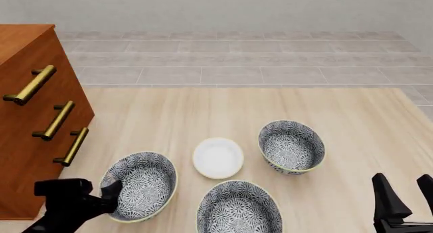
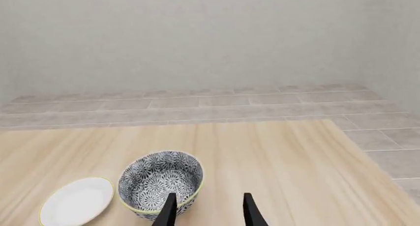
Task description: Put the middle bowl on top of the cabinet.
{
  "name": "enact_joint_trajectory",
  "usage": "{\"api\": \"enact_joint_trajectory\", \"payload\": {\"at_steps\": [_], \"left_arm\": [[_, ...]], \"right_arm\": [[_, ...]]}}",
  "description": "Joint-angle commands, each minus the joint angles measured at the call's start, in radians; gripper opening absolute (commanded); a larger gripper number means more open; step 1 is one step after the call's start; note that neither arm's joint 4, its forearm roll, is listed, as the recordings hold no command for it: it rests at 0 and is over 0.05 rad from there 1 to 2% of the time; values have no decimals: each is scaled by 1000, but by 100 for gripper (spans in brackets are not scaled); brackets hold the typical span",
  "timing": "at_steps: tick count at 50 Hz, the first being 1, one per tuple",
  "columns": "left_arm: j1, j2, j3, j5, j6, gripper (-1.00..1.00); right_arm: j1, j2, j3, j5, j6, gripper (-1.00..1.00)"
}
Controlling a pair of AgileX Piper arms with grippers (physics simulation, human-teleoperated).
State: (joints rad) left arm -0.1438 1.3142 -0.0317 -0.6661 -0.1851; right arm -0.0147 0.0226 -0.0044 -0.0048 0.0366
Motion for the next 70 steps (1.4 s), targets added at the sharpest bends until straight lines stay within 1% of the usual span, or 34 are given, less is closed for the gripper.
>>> {"api": "enact_joint_trajectory", "payload": {"at_steps": [1,6,16,17,23,24,29,33,35,38,40,44,47,49,55,64,66,70], "left_arm": [[-9,52,9,-40,-14,100],[-13,60,12,-48,-18,100],[-21,29,12,-18,-29,100],[-16,24,10,-11,-27,-100],[-19,-45,7,51,-27,-100],[-22,-69,2,80,-28,-100],[-16,-109,-6,122,-26,-100],[-14,-72,-13,111,-46,-100],[-16,-100,-18,140,-49,-100],[-15,-73,-26,136,-72,-100],[-4,-51,-34,132,-73,-100],[-8,-65,-47,159,-68,-100],[-11,-110,-63,208,-55,-100],[-10,-138,-78,245,-19,-100],[-3,-212,-119,341,21,-100],[-28,-302,-167,446,24,-100],[-38,-301,-180,462,1,-100],[-38,-334,-215,507,0,-100]], "right_arm": [[-1,-1,0,0,1,100],[-1,-3,0,2,1,100],[-2,-5,-3,7,2,100],[-2,-6,-3,8,2,100],[-2,0,-6,6,2,100],[-2,-1,-3,4,2,100],[-2,2,-1,-1,2,100],[-2,2,-1,-1,1,100],[-2,2,-1,-1,1,100],[-2,3,-1,-2,1,100],[-2,3,-1,-1,1,100],[-2,3,-1,-1,1,100],[-3,3,-1,-1,2,100],[-2,3,-1,-1,1,100],[-2,3,-1,-1,2,100],[-2,2,-1,-1,2,100],[-2,2,-1,-1,1,100],[-2,-4,1,4,1,100]]}}
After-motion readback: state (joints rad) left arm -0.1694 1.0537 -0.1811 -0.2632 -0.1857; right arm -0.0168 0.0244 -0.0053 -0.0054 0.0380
